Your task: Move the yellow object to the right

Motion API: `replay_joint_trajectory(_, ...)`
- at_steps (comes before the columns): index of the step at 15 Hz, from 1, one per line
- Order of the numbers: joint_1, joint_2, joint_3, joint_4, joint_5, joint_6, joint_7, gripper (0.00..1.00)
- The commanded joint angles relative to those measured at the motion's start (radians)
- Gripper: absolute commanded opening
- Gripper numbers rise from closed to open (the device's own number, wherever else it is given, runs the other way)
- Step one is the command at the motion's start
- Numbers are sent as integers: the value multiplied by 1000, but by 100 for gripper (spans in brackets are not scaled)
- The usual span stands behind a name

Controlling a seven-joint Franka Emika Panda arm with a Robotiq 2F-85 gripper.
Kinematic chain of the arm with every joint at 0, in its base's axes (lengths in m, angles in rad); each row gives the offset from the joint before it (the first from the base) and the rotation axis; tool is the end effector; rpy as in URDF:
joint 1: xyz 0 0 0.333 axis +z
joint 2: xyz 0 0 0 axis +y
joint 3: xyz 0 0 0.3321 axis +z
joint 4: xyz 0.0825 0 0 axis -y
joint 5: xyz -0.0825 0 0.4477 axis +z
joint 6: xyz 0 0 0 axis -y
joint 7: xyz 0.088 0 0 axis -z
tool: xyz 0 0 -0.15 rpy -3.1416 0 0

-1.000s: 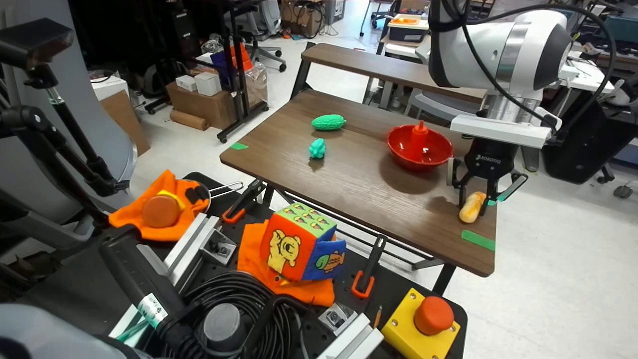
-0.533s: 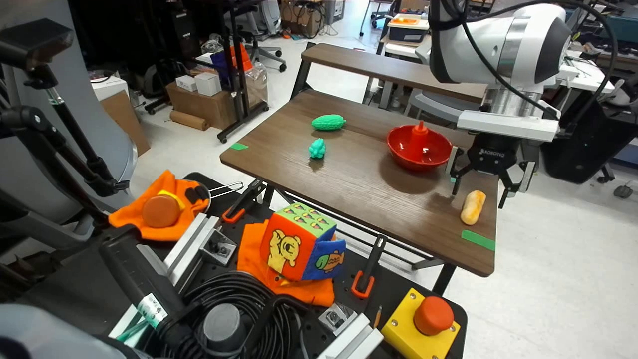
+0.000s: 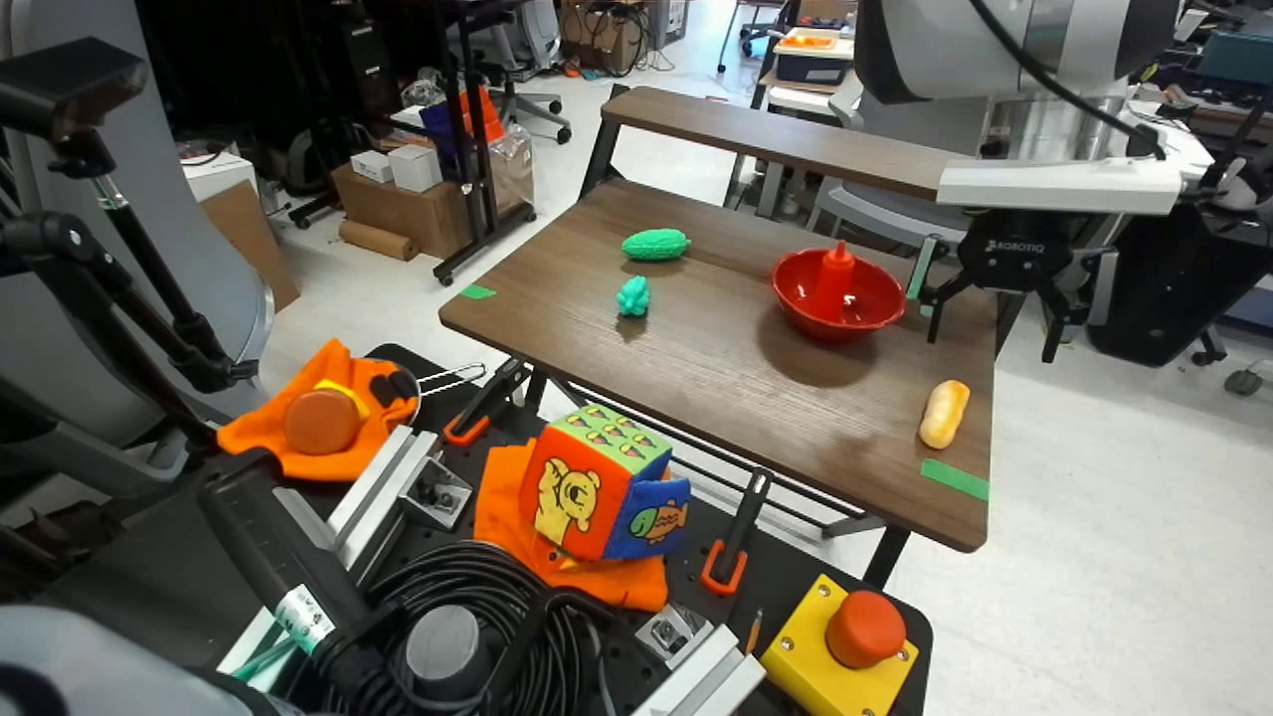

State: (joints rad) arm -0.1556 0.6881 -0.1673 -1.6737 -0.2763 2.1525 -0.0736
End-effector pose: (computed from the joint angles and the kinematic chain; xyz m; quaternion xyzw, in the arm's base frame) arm 0.6658 -0.2407 0.1221 0.9815 -0.0223 -0.1312 0.1376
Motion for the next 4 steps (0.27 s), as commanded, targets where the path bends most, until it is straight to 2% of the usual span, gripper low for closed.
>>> replay_joint_trajectory(1,2,-31,1,-29,1,-2,-2,100)
replay_joint_trajectory(4,3,-66,3,-72,1,5,-2,100)
